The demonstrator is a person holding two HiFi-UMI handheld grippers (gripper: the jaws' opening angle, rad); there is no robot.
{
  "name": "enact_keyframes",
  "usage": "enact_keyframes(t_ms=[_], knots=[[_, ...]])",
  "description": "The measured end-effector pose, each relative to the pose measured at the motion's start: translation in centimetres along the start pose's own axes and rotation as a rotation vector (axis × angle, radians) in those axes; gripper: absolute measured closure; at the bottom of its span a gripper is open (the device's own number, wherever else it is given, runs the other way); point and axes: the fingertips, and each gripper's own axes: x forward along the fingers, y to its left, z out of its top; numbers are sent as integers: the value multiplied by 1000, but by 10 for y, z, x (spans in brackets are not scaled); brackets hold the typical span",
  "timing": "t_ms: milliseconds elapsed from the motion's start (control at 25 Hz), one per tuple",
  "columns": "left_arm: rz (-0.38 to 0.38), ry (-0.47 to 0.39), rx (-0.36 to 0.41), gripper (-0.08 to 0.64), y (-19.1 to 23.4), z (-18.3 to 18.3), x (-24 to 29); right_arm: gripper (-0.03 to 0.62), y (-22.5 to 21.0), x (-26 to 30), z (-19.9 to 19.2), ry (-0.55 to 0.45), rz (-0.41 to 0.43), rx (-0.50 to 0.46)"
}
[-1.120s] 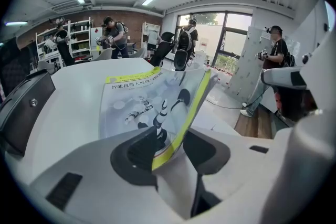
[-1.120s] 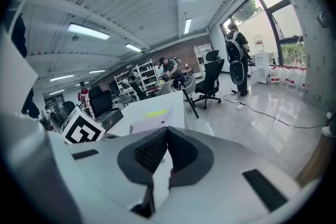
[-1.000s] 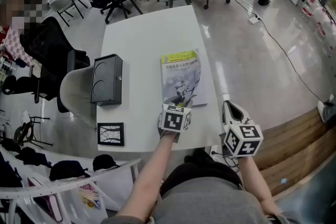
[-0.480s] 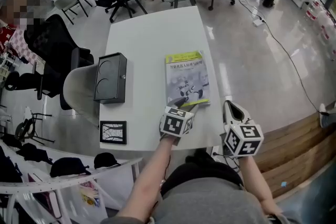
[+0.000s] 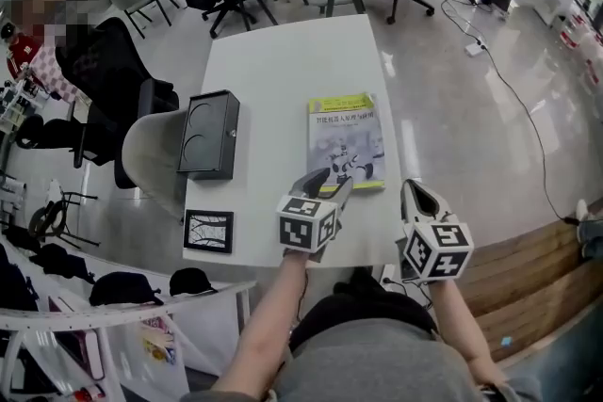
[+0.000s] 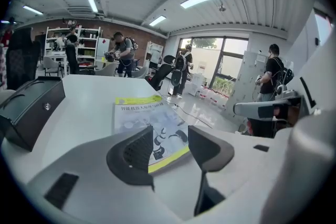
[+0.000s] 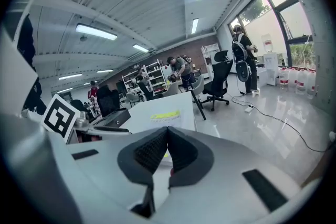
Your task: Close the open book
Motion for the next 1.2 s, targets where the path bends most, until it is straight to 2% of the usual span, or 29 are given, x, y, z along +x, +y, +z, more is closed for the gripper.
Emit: enact_keyframes(t_ms=[520, 920, 1200], knots=[[99, -180, -70, 430, 24, 31, -46, 588, 13, 2, 10, -16, 32, -36], [154, -230, -85, 529, 35, 30, -68, 588, 22, 1, 12, -24, 47, -62], [186, -261, -93, 548, 43, 31, -82, 588, 27, -1, 14, -36, 46, -79]])
